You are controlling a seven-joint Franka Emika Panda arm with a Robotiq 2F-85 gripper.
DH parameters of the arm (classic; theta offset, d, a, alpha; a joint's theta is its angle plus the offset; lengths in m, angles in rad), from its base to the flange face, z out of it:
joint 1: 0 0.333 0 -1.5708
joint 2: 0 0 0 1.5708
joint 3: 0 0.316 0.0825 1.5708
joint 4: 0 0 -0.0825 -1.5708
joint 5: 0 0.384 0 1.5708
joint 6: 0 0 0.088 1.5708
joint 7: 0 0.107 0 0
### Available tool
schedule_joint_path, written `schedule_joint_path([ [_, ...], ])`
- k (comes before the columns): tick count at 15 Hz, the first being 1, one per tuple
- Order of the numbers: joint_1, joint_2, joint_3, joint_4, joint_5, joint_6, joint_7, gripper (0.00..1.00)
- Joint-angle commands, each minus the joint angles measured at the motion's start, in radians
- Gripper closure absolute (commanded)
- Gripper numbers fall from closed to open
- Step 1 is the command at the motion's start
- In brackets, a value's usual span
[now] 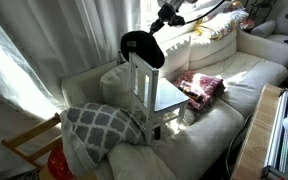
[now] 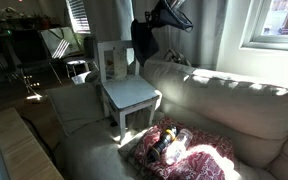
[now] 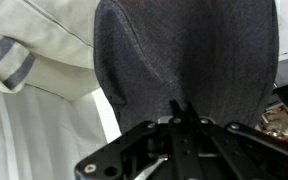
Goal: Turn the chair anticlockwise once on the sofa, pick up the black bowler hat and hang it on the right ear of the chair
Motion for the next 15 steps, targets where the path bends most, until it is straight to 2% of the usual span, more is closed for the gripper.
schedule_joint_path([
  [1,0.032,-0.097,-0.065,-0.129,0.09,-0.074,-0.143,0.98],
  [7,0.139,-0.115,-0.168,-0.182,0.09,-0.068,-0.217,0.98],
  [15,0.22,-0.082,-0.211,-0.13,0.059,-0.104,-0.218,0.98],
])
